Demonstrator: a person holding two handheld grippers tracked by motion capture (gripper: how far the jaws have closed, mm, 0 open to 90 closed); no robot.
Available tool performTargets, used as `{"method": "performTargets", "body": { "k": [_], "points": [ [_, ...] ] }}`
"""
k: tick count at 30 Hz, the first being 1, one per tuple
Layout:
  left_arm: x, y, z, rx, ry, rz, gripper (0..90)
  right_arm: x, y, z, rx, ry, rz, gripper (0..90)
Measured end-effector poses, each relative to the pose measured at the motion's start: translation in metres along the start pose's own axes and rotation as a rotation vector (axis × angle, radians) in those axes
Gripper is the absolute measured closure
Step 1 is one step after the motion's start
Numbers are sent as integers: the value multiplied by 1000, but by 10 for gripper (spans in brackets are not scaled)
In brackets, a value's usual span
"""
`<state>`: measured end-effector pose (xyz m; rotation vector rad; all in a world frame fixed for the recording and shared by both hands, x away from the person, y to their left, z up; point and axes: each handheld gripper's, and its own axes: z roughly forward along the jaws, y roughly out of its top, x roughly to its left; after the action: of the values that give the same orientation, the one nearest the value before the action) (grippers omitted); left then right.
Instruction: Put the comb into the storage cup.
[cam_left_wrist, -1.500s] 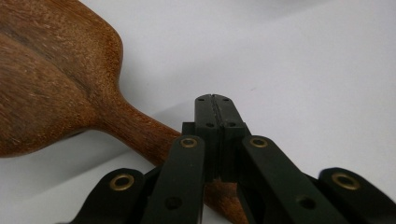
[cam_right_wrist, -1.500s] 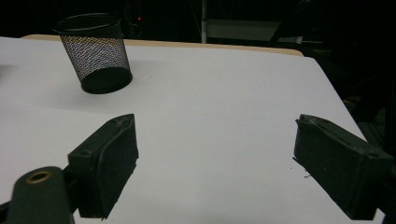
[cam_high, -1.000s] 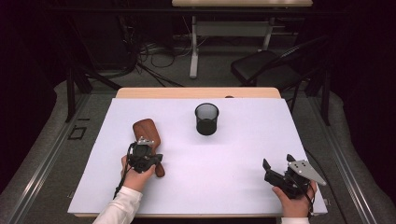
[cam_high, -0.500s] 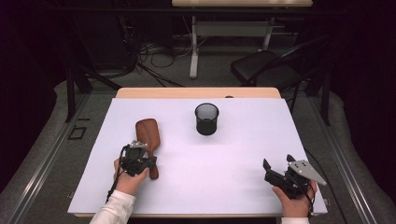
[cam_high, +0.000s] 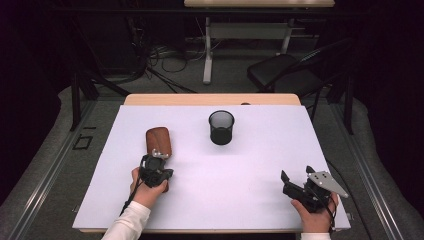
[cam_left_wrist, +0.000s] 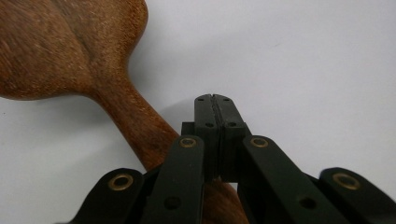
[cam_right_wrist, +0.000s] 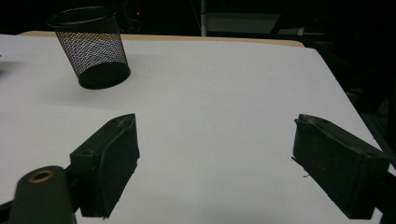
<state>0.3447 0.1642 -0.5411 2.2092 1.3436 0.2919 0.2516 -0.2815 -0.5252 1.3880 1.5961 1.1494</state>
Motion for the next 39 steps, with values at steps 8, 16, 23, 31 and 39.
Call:
{"method": "performTargets", "body": {
  "k": [8, 16, 23, 31, 39],
  "points": [
    [9, -6, -4, -4, 3, -15, 888, -2, 0, -1, -13, -2, 5, 137],
    [21, -10, -10, -22, 12, -41, 889, -2, 1, -1, -14, -1, 9, 136],
    [26, -11, -11, -20, 15, -58, 891, -3, 1, -2, -6, -2, 5, 136],
    [32, -12, -13, -22, 30, -71, 891, -3, 1, -3, -8, -1, 5, 137],
    [38, -12, -14, -25, 39, -95, 891, -3, 1, -2, -8, 0, 9, 137]
  ]
}}
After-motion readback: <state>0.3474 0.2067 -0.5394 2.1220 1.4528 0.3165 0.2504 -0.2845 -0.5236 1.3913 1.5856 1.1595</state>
